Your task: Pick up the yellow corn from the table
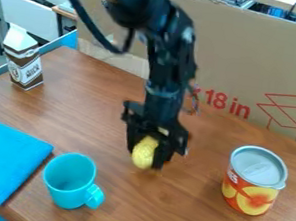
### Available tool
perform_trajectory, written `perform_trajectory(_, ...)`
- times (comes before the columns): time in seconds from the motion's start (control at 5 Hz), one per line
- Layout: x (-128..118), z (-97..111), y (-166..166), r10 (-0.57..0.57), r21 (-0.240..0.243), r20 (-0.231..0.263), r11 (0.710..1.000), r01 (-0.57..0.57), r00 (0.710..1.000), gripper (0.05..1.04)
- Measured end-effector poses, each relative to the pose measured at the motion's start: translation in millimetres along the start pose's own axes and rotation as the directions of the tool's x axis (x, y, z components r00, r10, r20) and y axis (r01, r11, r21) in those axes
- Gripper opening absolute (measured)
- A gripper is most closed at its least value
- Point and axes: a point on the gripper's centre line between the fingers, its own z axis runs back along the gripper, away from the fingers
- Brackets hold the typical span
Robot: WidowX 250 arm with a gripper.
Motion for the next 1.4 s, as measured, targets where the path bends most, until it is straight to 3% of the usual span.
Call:
perform_trajectory(0.2, -26, 55, 38, 0.083, 0.032, 0.133, 0.996, -0.088, 0.988, 0.675)
perform_trajectory(0.4, -63, 92, 84, 0.22, 0.083, 0.186, 0.968, -0.239, 0.957, 0.675)
perform_trajectory(0.6, -101, 97, 130, 0.363, 0.106, 0.149, 0.919, -0.379, 0.92, 0.675)
perform_trajectory(0.8, -136, 94, 175, 0.461, 0.162, 0.113, 0.866, -0.474, 0.88, 0.675)
perform_trajectory(1.0, -169, 71, 215, 0.554, 0.177, 0.026, 0.817, -0.549, 0.832, 0.675)
perform_trajectory(1.2, -177, 51, 237, 0.566, 0.161, -0.022, 0.815, -0.556, 0.824, 0.675)
perform_trajectory(1.4, -167, 11, 261, 0.555, 0.051, -0.055, 0.832, -0.552, 0.83, 0.675)
